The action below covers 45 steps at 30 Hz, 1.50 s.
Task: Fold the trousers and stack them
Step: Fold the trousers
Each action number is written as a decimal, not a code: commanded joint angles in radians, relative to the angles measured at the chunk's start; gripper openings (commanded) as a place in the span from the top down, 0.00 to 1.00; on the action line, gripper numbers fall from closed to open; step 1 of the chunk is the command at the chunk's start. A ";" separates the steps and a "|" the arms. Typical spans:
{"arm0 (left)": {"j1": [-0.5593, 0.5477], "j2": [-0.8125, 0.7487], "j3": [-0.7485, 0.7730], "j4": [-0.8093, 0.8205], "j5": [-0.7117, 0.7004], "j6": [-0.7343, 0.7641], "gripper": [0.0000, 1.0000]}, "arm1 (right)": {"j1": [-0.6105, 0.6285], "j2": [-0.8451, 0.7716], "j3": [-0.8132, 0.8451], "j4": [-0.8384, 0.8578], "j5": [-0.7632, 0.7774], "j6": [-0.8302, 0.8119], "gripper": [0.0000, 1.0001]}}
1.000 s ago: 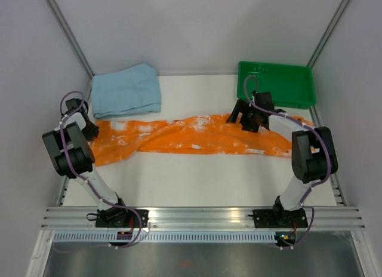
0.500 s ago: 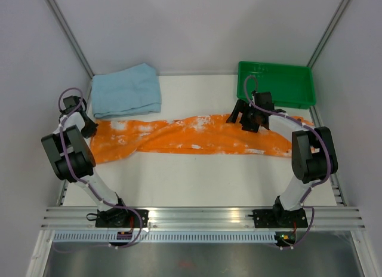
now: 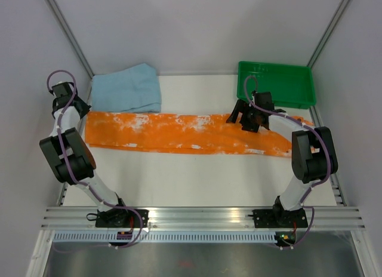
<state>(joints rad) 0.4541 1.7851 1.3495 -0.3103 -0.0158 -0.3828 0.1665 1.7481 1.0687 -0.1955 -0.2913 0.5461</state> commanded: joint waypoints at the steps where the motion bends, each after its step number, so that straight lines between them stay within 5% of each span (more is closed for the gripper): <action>1: 0.014 0.028 0.040 0.099 0.011 0.007 0.98 | 0.002 0.005 0.030 0.002 0.003 -0.003 0.02; 14: 0.021 0.129 0.088 -0.018 -0.056 -0.002 0.96 | 0.002 0.011 0.043 -0.027 0.014 -0.015 0.02; 17: 0.028 0.128 0.092 -0.033 -0.059 -0.008 0.77 | 0.002 0.010 0.079 -0.059 0.044 -0.054 0.02; 18: 0.028 0.122 0.092 -0.032 -0.061 -0.008 0.52 | 0.002 0.005 0.105 -0.070 0.056 -0.070 0.02; 19: 0.028 0.116 0.091 -0.032 -0.053 -0.007 0.43 | 0.002 -0.002 0.117 -0.093 0.075 -0.086 0.02; 27: 0.057 -0.111 -0.006 -0.067 0.063 -0.008 0.12 | 0.002 -0.215 0.111 -0.166 0.247 -0.236 0.02; 33: 0.055 -0.338 -0.167 -0.038 0.086 -0.033 0.09 | 0.004 -0.252 -0.048 -0.251 0.222 -0.238 0.02; 38: 0.006 -0.480 -0.338 0.002 0.178 -0.074 0.18 | 0.031 -0.277 -0.167 -0.164 0.216 -0.215 0.06; 41: -0.051 -0.509 -0.418 -0.006 0.194 -0.109 0.21 | 0.053 -0.230 -0.181 -0.140 0.234 -0.216 0.21; 45: -0.109 -0.535 -0.496 0.019 0.217 -0.172 0.25 | 0.083 -0.150 -0.188 -0.147 0.274 -0.198 0.54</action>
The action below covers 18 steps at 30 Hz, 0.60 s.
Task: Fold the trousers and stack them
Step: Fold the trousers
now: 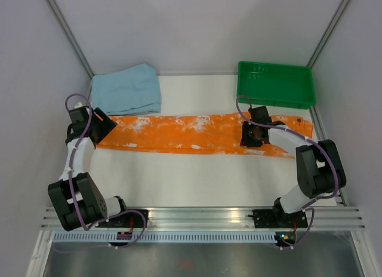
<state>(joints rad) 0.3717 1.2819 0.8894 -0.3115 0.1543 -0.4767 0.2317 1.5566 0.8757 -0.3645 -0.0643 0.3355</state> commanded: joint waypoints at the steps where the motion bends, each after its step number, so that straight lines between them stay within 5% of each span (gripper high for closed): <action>1: -0.034 -0.035 -0.050 0.029 0.047 -0.085 0.25 | 0.024 0.059 -0.001 0.024 0.058 0.011 0.57; 5: -0.062 -0.010 -0.063 0.031 0.045 -0.103 0.24 | 0.067 0.059 -0.064 0.019 0.080 0.019 0.69; 11: -0.074 0.066 -0.066 0.023 0.002 -0.115 0.23 | 0.070 -0.018 -0.147 -0.048 0.104 0.034 0.73; 18: -0.074 0.140 -0.078 0.003 -0.045 -0.158 0.24 | 0.070 -0.191 -0.116 -0.080 0.087 0.074 0.56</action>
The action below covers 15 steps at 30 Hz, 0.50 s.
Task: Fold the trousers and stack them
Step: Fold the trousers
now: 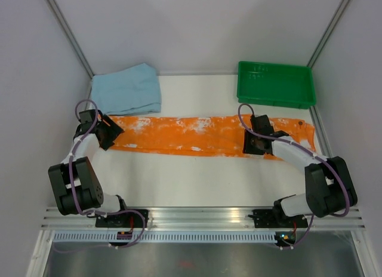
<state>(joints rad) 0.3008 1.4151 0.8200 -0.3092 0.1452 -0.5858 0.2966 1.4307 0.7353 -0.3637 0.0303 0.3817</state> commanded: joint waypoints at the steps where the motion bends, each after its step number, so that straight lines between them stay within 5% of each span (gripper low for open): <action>1: -0.003 0.008 -0.010 -0.002 -0.044 -0.060 0.24 | 0.004 -0.073 0.057 -0.084 -0.016 0.040 0.54; 9: 0.052 0.077 0.076 -0.028 -0.150 -0.071 0.22 | 0.001 -0.052 0.260 -0.164 -0.003 0.029 0.25; 11: 0.096 0.120 0.103 -0.034 -0.104 -0.081 0.18 | -0.014 -0.018 0.323 -0.187 -0.004 0.043 0.12; 15: 0.159 0.111 0.091 -0.004 -0.079 -0.146 0.04 | -0.068 0.005 0.395 -0.208 -0.027 0.083 0.06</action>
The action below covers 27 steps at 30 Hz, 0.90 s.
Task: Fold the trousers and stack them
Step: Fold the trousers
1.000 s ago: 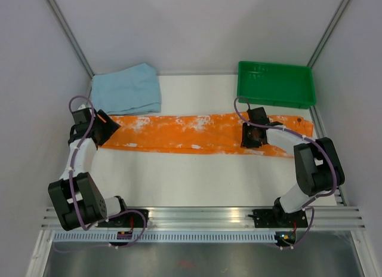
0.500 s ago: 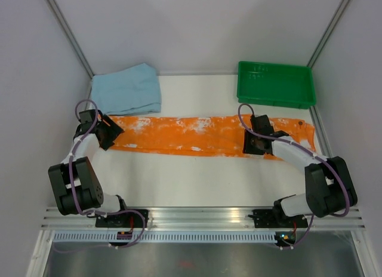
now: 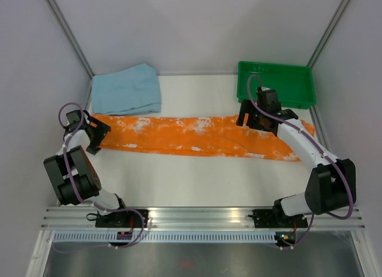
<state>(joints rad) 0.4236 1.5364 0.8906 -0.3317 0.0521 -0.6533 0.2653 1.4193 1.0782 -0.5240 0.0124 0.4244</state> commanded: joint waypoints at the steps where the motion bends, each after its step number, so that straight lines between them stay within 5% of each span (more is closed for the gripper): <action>1: 0.046 -0.012 0.016 0.026 0.000 -0.088 0.00 | -0.064 0.012 0.048 -0.025 -0.012 0.051 0.05; 9: 0.155 0.056 -0.025 0.149 0.012 -0.201 0.01 | -0.172 -0.014 0.002 0.022 -0.114 0.079 0.02; 17: 0.173 0.036 -0.065 0.138 -0.149 -0.181 0.02 | -0.175 0.020 0.065 0.013 -0.118 0.102 0.02; 27: 0.191 0.191 -0.039 0.264 0.003 -0.167 0.19 | -0.176 -0.036 0.051 -0.028 -0.048 0.134 0.02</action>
<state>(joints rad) 0.6132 1.6428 0.8444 -0.0956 -0.0086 -0.8215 0.0895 1.4303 1.1019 -0.5320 -0.0772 0.5220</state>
